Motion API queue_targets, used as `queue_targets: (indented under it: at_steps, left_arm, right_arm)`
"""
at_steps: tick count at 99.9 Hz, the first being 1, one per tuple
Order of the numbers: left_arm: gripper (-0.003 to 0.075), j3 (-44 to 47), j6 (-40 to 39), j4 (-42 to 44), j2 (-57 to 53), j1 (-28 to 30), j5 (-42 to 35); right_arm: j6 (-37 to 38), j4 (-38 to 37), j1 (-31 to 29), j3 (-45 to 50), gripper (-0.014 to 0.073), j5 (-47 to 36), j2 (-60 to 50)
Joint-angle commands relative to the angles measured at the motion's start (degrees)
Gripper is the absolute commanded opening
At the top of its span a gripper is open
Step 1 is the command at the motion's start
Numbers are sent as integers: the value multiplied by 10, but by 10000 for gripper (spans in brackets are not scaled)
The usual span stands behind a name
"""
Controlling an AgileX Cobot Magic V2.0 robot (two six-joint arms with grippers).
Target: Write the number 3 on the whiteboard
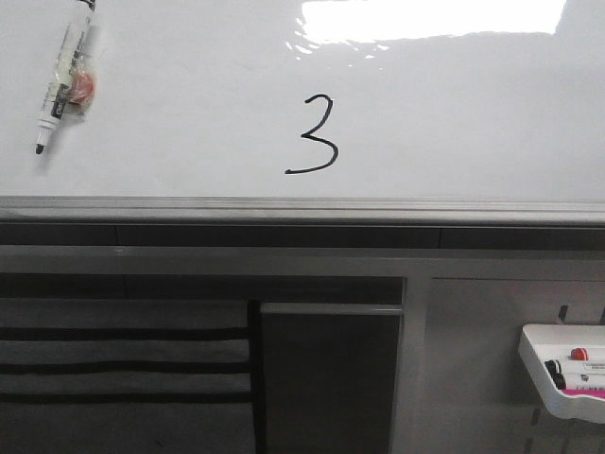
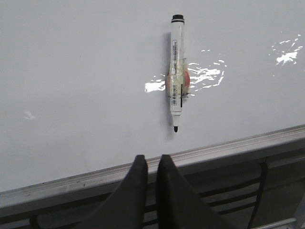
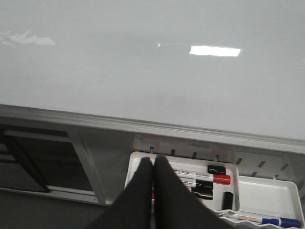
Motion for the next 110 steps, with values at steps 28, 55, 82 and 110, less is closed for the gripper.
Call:
queue_targets:
  at_steps: [28,55,82,110]
  left_arm:
    - [-20,-5,-7,-37,2,3,-66]
    - [-20,-5,-7,-37,2,3,-66]
    - [-20,93,-6,-36,-125,15,-91]
    - [-20,209,-6,-40,-277,39,-134]
  right_arm:
    - [3,52,47,23,-62,-40,-2]
    - [3,52,47,23,-62,-36,-2]
    - [3,52,47,23,-62,-36,-2]
    - [3,52,47,23,-62,-36,-2]
